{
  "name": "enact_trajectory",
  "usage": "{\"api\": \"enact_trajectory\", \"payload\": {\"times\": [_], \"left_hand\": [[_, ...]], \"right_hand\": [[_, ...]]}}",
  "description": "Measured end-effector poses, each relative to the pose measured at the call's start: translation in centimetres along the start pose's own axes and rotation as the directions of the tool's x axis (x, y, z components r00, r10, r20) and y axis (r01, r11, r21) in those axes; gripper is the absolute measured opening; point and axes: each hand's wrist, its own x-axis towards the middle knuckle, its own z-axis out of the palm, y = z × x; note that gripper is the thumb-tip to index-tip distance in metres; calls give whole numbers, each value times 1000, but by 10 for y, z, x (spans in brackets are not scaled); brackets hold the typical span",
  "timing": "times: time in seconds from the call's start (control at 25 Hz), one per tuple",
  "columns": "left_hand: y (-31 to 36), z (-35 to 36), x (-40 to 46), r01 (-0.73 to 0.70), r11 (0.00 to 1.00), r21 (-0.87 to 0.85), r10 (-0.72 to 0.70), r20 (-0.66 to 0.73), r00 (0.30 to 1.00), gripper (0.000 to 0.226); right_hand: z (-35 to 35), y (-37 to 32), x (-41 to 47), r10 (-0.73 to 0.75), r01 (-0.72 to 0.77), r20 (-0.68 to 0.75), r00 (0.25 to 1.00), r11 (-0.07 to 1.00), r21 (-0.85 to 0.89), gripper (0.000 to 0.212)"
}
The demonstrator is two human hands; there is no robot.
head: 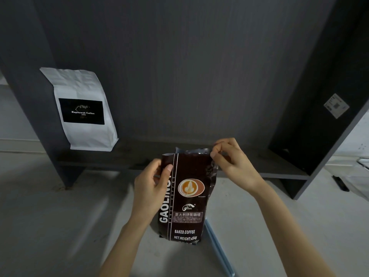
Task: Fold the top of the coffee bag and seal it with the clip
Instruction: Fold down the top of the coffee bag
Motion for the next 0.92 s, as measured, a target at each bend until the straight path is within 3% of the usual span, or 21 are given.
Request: {"api": "enact_trajectory", "payload": {"times": [0.28, 0.36, 0.44, 0.52, 0.76, 0.92], "left_hand": [[-1, 1, 0, 24, 999, -36, -24, 7, 1000, 12], [-1, 2, 0, 27, 998, -52, -27, 6, 1000, 12], [-1, 3, 0, 27, 998, -64, -27, 7, 1000, 14], [-1, 3, 0, 27, 997, -77, -26, 15, 1000, 16], [-8, 3, -1, 35, 994, -101, -33, 27, 999, 11], [-10, 4, 0, 35, 992, -117, -32, 27, 999, 21]], "right_hand": [[14, 3, -9, 51, -15, -193, 980, 983, 184, 18], [20, 9, -16, 118, -65, -247, 962, 975, 214, 33], [31, 16, -24, 196, -134, -230, 953, 956, 261, 57], [41, 21, -30, 245, -172, -214, 946, 935, 310, 66], [50, 25, -36, 287, -162, -313, 905, 915, 370, 43], [49, 28, -39, 278, -133, -351, 894, 913, 386, 23]]}}
